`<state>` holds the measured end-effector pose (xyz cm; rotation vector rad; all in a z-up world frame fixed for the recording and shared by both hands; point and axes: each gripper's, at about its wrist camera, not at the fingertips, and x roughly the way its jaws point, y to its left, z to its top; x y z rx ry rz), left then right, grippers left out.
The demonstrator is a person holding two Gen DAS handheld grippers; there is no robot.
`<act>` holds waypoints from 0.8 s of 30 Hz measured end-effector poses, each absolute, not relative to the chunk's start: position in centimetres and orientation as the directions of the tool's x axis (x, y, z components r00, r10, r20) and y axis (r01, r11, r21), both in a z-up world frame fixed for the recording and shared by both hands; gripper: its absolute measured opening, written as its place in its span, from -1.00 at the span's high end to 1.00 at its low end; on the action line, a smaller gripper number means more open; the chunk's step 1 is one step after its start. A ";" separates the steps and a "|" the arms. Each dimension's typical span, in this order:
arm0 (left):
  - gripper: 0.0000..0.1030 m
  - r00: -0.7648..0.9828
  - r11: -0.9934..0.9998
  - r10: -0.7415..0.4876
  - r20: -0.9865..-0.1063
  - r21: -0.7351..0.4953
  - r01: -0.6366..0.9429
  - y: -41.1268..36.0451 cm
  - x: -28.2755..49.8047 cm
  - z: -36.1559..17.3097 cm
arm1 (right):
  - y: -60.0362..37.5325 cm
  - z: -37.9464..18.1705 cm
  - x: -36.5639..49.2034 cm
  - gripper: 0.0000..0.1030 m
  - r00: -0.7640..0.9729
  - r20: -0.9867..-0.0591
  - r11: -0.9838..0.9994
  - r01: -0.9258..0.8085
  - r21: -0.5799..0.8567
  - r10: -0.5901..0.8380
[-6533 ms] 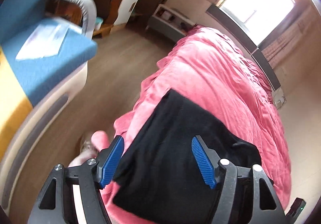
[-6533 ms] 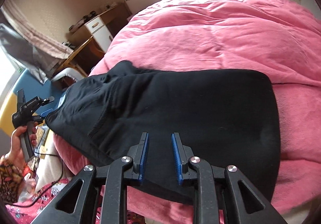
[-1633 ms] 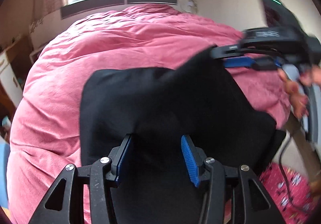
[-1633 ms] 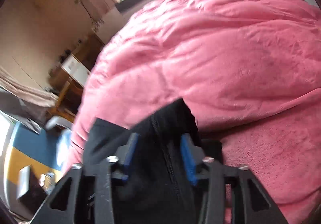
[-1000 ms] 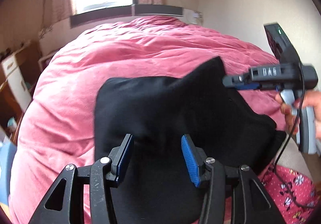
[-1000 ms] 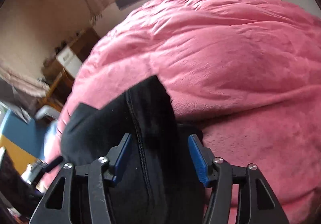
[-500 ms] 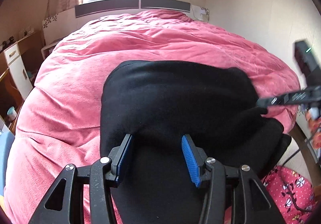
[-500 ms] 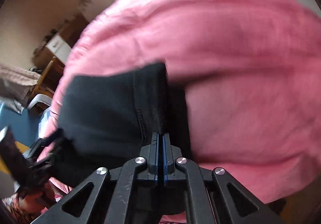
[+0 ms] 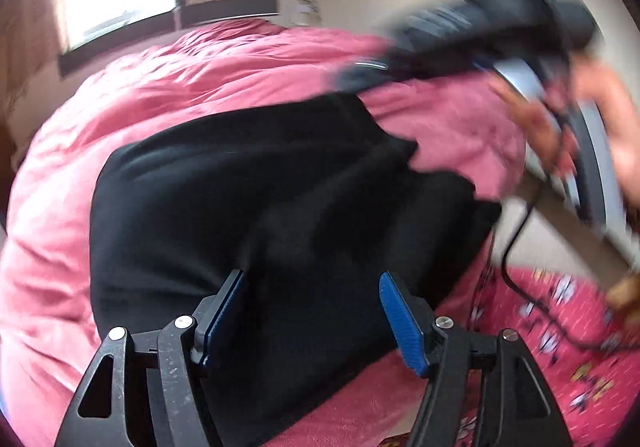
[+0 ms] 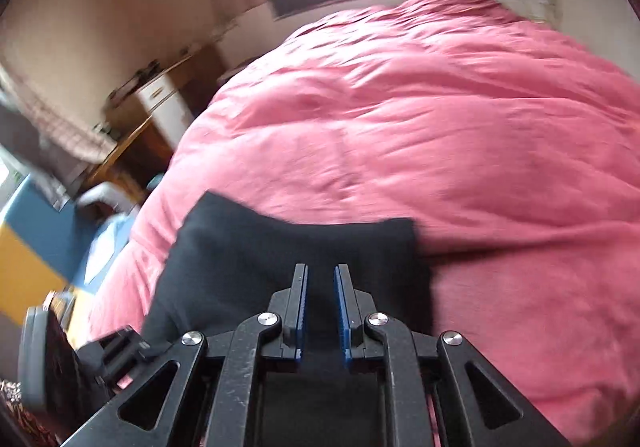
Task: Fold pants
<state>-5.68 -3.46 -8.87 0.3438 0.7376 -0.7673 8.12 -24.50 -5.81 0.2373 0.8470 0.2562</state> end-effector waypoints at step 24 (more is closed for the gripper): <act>-0.31 0.623 0.910 -0.326 -0.711 -0.059 0.410 3.5 -1.3 -6.9 | -24.4 -8.6 4.8 0.32 0.588 -0.762 0.955 -0.064 0.291 0.271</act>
